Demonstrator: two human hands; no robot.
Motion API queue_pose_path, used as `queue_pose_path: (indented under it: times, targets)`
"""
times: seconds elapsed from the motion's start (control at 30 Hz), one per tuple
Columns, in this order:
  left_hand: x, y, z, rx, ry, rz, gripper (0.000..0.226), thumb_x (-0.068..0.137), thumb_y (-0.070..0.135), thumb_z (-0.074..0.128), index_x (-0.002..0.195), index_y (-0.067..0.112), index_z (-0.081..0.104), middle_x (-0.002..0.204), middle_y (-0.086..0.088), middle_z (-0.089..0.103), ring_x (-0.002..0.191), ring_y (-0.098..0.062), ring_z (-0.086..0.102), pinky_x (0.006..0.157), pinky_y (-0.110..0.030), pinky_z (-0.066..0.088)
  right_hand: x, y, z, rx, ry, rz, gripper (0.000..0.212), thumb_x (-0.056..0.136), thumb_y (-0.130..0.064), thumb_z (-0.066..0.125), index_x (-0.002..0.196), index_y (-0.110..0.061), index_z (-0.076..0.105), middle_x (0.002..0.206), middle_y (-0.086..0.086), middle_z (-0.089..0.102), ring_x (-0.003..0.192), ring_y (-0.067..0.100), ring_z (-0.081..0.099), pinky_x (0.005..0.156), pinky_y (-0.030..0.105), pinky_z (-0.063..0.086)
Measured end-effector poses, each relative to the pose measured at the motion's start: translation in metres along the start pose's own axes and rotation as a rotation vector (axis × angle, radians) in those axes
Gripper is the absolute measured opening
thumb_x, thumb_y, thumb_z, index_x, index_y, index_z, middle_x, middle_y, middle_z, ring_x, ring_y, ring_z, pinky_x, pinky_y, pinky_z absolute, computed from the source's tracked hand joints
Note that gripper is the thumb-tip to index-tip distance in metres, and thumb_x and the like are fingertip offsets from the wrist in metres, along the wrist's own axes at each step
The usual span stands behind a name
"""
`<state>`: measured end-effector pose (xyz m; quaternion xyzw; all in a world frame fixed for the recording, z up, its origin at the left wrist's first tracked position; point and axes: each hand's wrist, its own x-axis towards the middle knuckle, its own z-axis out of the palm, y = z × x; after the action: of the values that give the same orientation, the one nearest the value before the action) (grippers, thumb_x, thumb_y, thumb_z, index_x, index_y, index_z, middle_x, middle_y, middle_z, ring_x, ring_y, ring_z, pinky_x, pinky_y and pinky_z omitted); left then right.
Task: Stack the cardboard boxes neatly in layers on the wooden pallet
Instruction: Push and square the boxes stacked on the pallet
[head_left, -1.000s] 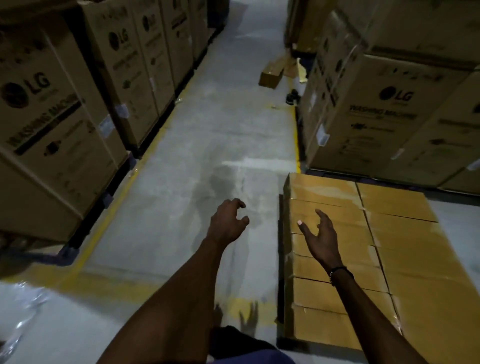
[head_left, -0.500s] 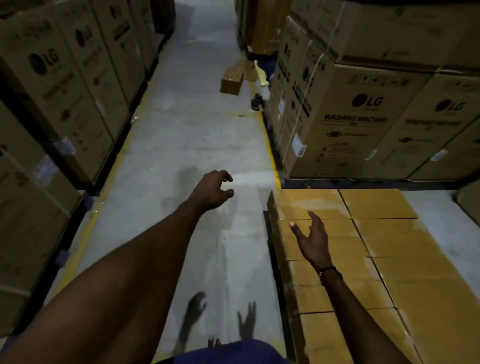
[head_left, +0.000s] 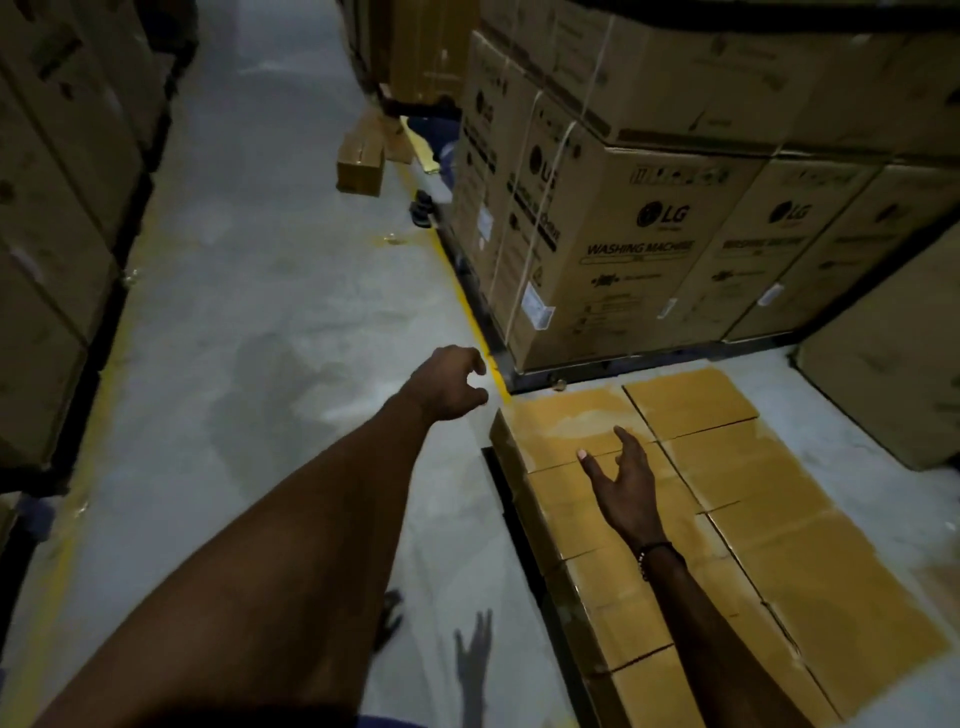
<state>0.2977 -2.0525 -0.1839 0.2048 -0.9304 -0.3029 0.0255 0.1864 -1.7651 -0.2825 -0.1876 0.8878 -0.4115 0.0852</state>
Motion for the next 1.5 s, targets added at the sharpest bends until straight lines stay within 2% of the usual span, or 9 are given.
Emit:
queue_pose_path:
  times: [0.2,0.5,0.63,0.77,0.93,1.1,1.33,1.5]
  targets:
    - [0.047,-0.032,-0.015,-0.022,-0.007,0.009,0.043,0.089,0.032,0.072,0.126,0.015,0.059,0.131,-0.014,0.054,0.126,-0.034,0.05,0.103,-0.049,0.045,0.02,-0.039,0.044,0.011,0.148,0.101,0.078,0.093,-0.058,0.064,0.156,-0.023,0.034,0.161,0.006,0.036,0.139,0.032,0.045,0.111,0.056,0.042]
    - [0.093,-0.065,0.012,-0.259,-0.033,0.047,0.029,0.094,0.025,0.069,0.119,0.016,0.059,0.126,-0.01,0.056,0.121,-0.032,0.054,0.099,-0.05,0.047,0.027,-0.088,0.091,-0.02,0.35,0.208,0.076,0.095,-0.054,0.065,0.155,-0.019,0.035,0.159,0.009,0.039,0.134,0.032,0.05,0.108,0.056,0.045]
    - [0.117,-0.077,0.029,-0.306,-0.097,0.091,0.028,0.092,0.024,0.07,0.117,0.018,0.061,0.123,-0.008,0.06,0.115,-0.031,0.06,0.096,-0.05,0.051,0.035,-0.091,0.096,0.0,0.438,0.237,0.077,0.095,-0.054,0.064,0.157,-0.018,0.033,0.161,0.007,0.036,0.135,0.031,0.049,0.108,0.056,0.046]
    - [0.151,-0.083,0.037,-0.321,-0.124,0.146,0.027,0.091,0.022,0.07,0.116,0.016,0.062,0.123,-0.009,0.061,0.118,-0.029,0.058,0.096,-0.047,0.051,0.053,-0.083,0.098,-0.021,0.493,0.289,0.08,0.094,-0.06,0.062,0.157,-0.02,0.032,0.162,0.007,0.035,0.136,0.032,0.048,0.108,0.056,0.046]
    - [0.195,-0.082,0.04,-0.373,-0.139,0.137,0.024,0.089,0.028,0.071,0.11,0.027,0.06,0.121,-0.003,0.062,0.117,-0.027,0.06,0.094,-0.051,0.053,0.082,-0.085,0.111,-0.031,0.519,0.342,0.081,0.094,-0.059,0.062,0.157,-0.017,0.033,0.16,0.01,0.036,0.133,0.035,0.05,0.107,0.056,0.047]
    - [0.232,-0.072,0.04,-0.481,-0.14,0.182,0.026,0.09,0.017,0.073,0.114,0.014,0.064,0.12,-0.009,0.064,0.114,-0.029,0.061,0.091,-0.042,0.054,0.111,-0.09,0.131,-0.022,0.534,0.39,0.082,0.093,-0.062,0.062,0.157,-0.02,0.031,0.162,0.006,0.035,0.136,0.033,0.049,0.108,0.057,0.045]
    - [0.278,-0.08,0.034,-0.547,-0.202,0.252,0.025,0.09,0.015,0.073,0.114,0.015,0.066,0.12,-0.008,0.064,0.113,-0.028,0.062,0.092,-0.041,0.053,0.137,-0.109,0.159,0.017,0.65,0.459,0.082,0.093,-0.063,0.063,0.156,-0.02,0.033,0.16,0.005,0.037,0.137,0.032,0.048,0.109,0.058,0.044]
    - [0.311,-0.11,0.024,-0.572,-0.281,0.345,0.024,0.089,0.013,0.073,0.113,0.015,0.067,0.117,-0.006,0.065,0.107,-0.024,0.063,0.087,-0.036,0.053,0.139,-0.132,0.187,0.005,0.735,0.546,0.082,0.094,-0.063,0.062,0.157,-0.019,0.033,0.16,0.004,0.037,0.138,0.031,0.047,0.109,0.057,0.044]
